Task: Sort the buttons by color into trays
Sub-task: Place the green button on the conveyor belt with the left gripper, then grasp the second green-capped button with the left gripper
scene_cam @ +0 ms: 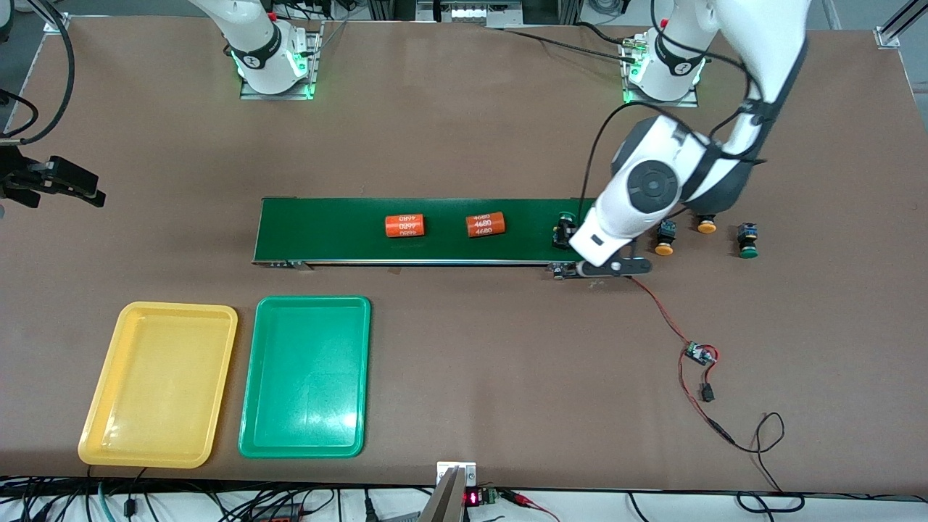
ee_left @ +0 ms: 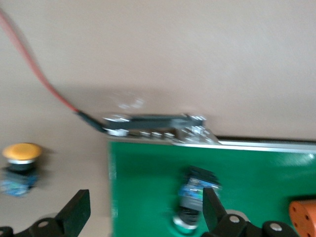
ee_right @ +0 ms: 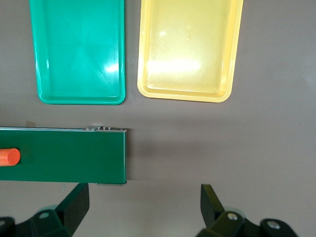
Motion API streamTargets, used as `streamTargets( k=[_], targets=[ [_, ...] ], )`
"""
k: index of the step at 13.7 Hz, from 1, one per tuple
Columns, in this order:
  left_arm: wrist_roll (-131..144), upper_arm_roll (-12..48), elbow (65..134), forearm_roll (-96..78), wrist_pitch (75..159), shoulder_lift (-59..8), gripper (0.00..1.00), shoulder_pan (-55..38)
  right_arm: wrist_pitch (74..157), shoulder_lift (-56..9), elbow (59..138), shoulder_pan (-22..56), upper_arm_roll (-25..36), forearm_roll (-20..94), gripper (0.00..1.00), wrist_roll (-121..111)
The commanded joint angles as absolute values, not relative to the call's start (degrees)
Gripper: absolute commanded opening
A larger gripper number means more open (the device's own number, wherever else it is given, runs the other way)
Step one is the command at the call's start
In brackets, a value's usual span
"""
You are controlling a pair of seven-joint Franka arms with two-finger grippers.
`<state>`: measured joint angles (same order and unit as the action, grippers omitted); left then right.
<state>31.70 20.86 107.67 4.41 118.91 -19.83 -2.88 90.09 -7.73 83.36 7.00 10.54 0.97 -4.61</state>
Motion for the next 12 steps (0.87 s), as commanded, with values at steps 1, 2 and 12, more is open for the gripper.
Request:
streamTargets(
  k=[1, 2, 12],
  targets=[
    [22.55, 13.83, 108.54, 4.22, 117.07, -17.49, 1.00, -1.76, 90.70, -7.56, 83.85, 7.03, 10.37, 0.88, 1.00, -4.57],
    [17.02, 10.93, 108.81, 4.22, 116.72, -17.49, 1.00, -1.67, 90.79, -7.56, 83.76, 7.21, 10.37, 0.88, 1.00, -4.57],
    [-5.54, -8.08, 119.51, 11.60, 117.41, -19.07, 1.00, 0.87, 90.26, -7.74, 83.50, 7.38, 10.37, 0.88, 1.00, -4.57]
  ],
)
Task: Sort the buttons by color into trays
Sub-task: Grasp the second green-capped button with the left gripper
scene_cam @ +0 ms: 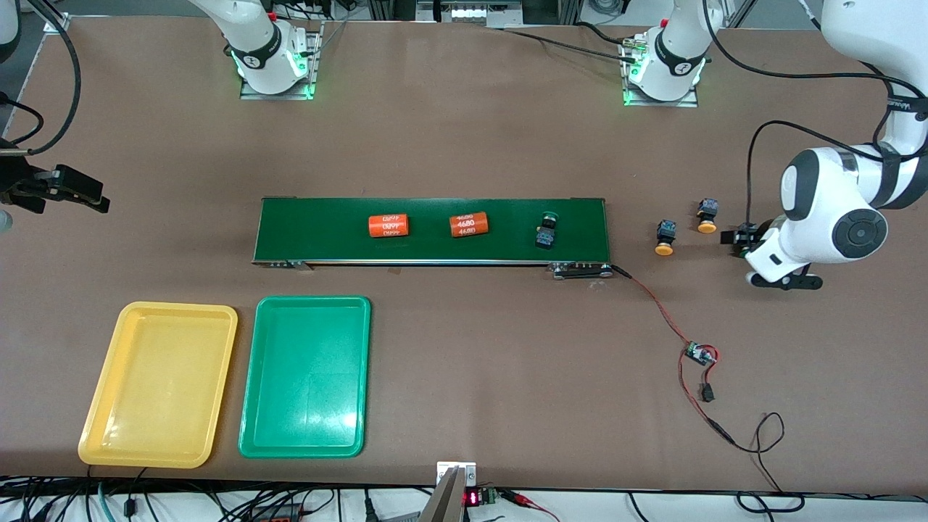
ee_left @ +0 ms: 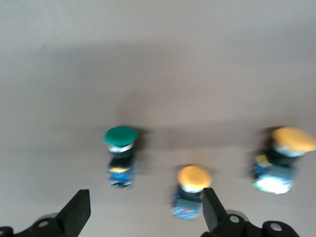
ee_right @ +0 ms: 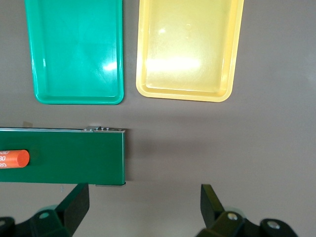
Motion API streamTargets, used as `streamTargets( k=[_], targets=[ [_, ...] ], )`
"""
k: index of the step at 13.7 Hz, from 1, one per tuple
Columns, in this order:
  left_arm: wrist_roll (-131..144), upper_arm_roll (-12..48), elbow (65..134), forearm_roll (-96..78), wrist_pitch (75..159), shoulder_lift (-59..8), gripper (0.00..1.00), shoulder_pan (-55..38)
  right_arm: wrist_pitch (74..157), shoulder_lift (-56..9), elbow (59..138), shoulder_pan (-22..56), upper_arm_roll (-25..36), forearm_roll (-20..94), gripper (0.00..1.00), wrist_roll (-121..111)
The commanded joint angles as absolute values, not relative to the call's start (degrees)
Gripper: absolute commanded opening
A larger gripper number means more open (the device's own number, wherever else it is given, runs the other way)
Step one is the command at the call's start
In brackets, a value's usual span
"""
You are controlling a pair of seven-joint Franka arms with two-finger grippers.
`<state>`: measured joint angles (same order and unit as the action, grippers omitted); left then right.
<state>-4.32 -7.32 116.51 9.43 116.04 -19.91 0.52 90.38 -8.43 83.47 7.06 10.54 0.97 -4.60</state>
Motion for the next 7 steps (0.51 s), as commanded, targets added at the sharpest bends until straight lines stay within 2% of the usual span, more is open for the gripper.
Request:
streamTargets(
  k=[1, 5, 7],
  targets=[
    [-5.62, -8.52, 121.18, 11.86, 119.77, -19.07, 1.00, 1.57, 90.09, -7.47, 83.50, 7.30, 10.28, 0.88, 1.00, -4.66],
    [-6.67, -10.10, 128.22, 12.13, 133.22, -19.77, 1.00, 2.02, 89.65, -7.03, 83.41, 7.30, 10.37, 0.97, 1.00, -4.48],
    [-11.93, -11.94, 128.23, 12.13, 135.69, -21.17, 0.88, 2.02, 89.56, -7.21, 83.32, 7.12, 10.37, 1.66, 1.00, -4.92]
  ],
)
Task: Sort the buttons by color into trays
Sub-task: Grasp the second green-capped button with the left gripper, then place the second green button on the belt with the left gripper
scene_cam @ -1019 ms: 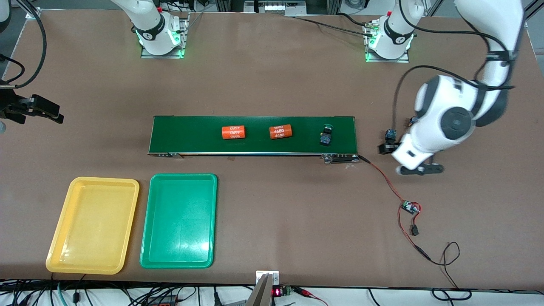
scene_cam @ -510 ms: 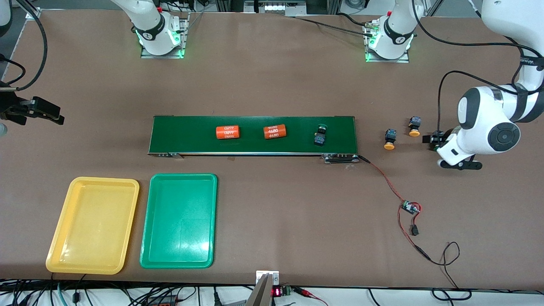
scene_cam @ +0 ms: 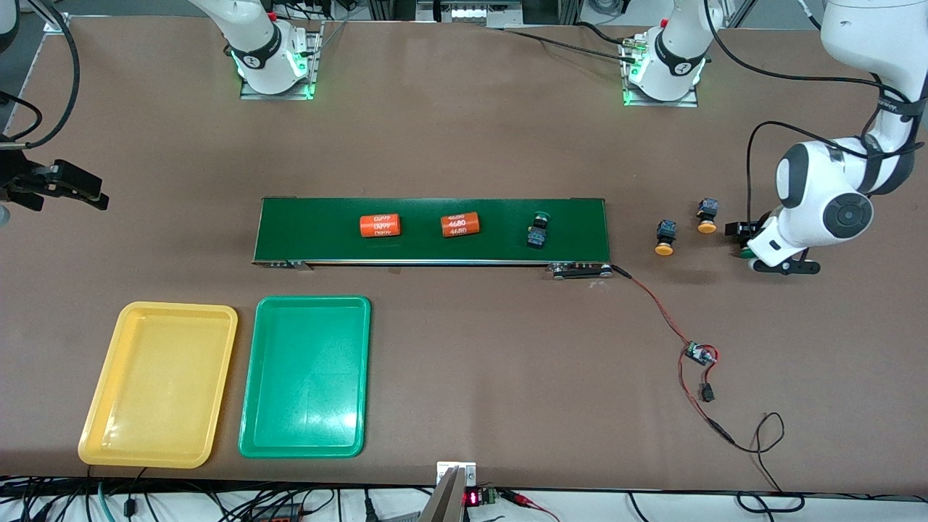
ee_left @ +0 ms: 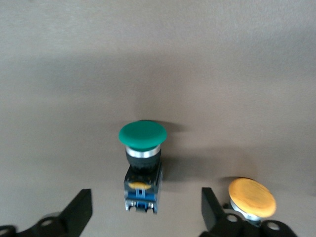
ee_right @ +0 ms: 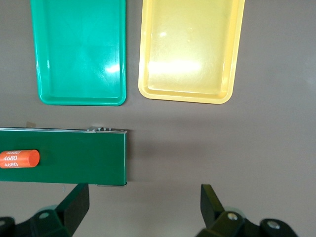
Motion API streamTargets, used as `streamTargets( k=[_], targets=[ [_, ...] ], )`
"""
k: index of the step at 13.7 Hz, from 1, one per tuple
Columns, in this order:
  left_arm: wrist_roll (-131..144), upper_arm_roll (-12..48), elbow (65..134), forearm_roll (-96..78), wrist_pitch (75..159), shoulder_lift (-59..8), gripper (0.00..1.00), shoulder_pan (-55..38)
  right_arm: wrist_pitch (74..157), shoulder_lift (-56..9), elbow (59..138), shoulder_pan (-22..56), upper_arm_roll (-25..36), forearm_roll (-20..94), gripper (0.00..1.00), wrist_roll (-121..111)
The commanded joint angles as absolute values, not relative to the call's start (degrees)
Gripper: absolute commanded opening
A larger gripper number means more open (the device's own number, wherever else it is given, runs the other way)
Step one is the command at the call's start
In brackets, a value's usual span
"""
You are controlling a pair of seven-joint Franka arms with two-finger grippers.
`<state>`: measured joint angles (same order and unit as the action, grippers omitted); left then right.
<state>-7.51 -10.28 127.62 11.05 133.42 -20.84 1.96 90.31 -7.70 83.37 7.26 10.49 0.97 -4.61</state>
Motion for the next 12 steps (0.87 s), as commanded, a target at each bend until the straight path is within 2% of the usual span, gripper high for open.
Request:
streamTargets(
  k=[1, 3, 4, 5, 8, 12],
  targets=[
    [-12.30, -12.13, 128.32, 12.13, 135.79, -22.05, 0.74, 2.28, 88.17, -7.21, 83.49, 7.21, 10.28, 1.76, 1.00, -4.40],
    [-12.22, -12.04, 128.67, 12.04, 135.62, -22.15, 0.48, 2.81, 87.88, -7.56, 83.23, 7.03, 10.37, 1.23, 1.00, -4.48],
    [-12.04, -12.04, 128.67, 11.52, 135.35, -22.15, 0.40, 2.81, 88.24, -7.82, 83.23, 7.03, 10.37, 1.58, 1.00, -4.48],
    [-12.04, -11.95, 128.58, 11.34, 135.18, -22.15, 0.24, 2.81, 88.42, -7.82, 83.23, 6.86, 10.37, 1.67, 1.00, -4.57],
    [-11.95, -11.34, 126.66, 11.07, 132.74, -21.27, 0.16, 2.73, 88.33, -8.61, 83.14, 6.68, 10.46, 1.85, 1.00, -5.19],
    [-12.22, -5.47, 113.93, 2.49, 108.42, -20.30, 0.16, 2.46, 88.33, -8.00, 82.88, 6.77, 10.63, 1.58, 1.00, -5.19]
  ],
)
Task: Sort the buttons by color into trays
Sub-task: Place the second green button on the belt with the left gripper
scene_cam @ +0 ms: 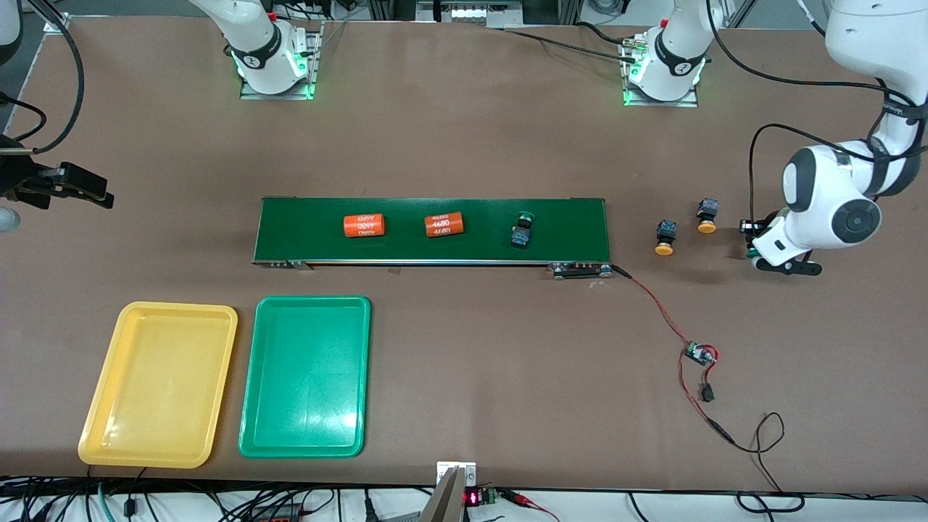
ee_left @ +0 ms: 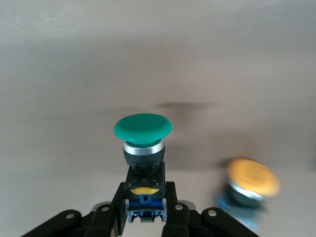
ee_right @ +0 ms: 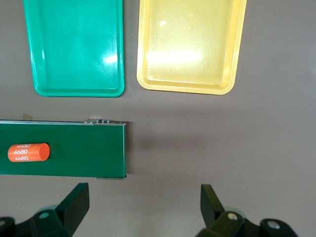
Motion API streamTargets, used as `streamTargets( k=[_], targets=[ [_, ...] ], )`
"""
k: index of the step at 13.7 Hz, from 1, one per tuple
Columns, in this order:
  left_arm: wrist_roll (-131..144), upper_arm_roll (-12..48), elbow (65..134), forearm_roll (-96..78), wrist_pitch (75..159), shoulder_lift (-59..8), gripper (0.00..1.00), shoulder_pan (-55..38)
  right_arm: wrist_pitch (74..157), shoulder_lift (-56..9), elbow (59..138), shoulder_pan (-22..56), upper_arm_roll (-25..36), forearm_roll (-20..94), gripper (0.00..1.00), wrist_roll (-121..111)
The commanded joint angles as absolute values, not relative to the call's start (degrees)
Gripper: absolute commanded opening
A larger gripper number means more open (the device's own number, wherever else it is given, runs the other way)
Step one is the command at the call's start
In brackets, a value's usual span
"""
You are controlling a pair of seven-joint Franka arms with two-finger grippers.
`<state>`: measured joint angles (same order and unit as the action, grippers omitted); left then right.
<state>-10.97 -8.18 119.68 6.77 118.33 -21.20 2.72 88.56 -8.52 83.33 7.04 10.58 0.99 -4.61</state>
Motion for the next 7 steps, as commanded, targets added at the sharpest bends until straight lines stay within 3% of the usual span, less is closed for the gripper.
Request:
streamTargets(
  k=[1, 4, 7],
  targets=[
    [-12.48, -3.19, 111.91, 0.11, 104.54, -20.22, 0.16, 2.11, 88.42, -8.09, 82.79, 6.68, 10.72, 1.50, 1.00, -5.27],
    [-9.34, 6.48, 109.69, -1.57, 103.53, -19.78, 0.14, 1.93, 88.33, -8.17, 82.88, 6.77, 10.72, 1.58, 1.00, -5.19],
    [-3.09, 11.32, 108.90, -10.52, 108.17, -20.47, 0.15, 0.62, 88.33, -8.17, 82.88, 7.03, 10.63, 1.41, 1.00, -5.10]
  ],
)
